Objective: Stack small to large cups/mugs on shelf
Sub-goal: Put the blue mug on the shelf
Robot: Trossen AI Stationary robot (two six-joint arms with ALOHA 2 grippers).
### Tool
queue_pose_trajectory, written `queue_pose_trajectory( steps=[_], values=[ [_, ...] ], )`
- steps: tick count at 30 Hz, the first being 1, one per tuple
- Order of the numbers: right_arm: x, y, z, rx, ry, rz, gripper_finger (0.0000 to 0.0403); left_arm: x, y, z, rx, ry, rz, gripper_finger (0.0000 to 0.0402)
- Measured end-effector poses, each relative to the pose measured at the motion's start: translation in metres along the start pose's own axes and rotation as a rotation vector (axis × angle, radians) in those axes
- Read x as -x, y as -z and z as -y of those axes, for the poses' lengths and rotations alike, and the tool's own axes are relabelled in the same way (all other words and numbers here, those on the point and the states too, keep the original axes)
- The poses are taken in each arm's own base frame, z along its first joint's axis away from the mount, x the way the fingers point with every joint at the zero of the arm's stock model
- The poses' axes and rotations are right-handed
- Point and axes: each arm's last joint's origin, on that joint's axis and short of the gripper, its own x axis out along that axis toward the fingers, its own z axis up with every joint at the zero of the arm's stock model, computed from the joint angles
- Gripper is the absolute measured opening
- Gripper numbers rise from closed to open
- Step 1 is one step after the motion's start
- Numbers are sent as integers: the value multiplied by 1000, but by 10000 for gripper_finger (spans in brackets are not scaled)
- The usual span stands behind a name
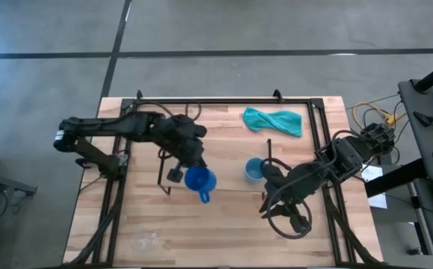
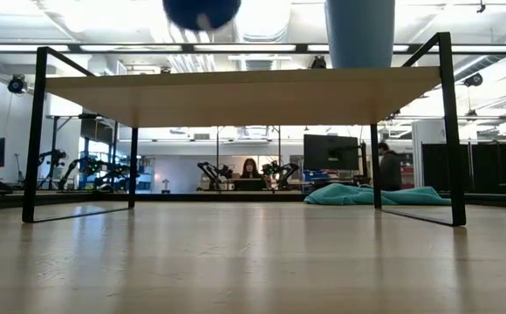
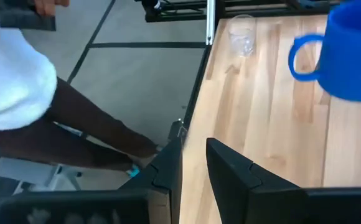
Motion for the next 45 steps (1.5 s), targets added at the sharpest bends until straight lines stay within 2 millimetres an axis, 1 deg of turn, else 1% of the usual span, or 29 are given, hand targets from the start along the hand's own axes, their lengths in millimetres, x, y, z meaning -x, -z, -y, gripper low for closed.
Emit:
queue_pose_trajectory(
  steps=[3,6,9,12,17,20,23,30,40,45],
  values=[
    [0,-1,1,6,5,2,68,-15,8,-11,-19,10,-81,0],
    [0,-1,4,2,16,7,68,-29,13,-23,-42,7,-123,0],
    [0,-2,6,-1,53,21,68,-37,14,-34,-38,1,-149,0],
    [1,-3,9,8,69,27,68,-35,6,-42,-58,-24,-131,0],
    [1,-5,14,14,84,32,68,-28,-6,-47,-123,-47,-109,0],
    [2,-7,18,7,93,36,68,-30,-5,-48,-108,-19,-174,0],
    [2,-8,21,4,101,39,68,-38,-2,-51,-115,-6,-247,0],
    [3,-9,26,0,112,43,68,-50,-11,-57,-131,-10,-248,0],
    [3,-9,25,26,111,41,68,-46,-20,-59,-147,-16,-221,0],
    [3,-9,26,32,112,40,68,-47,-18,-58,-139,7,-218,0]
  ],
)
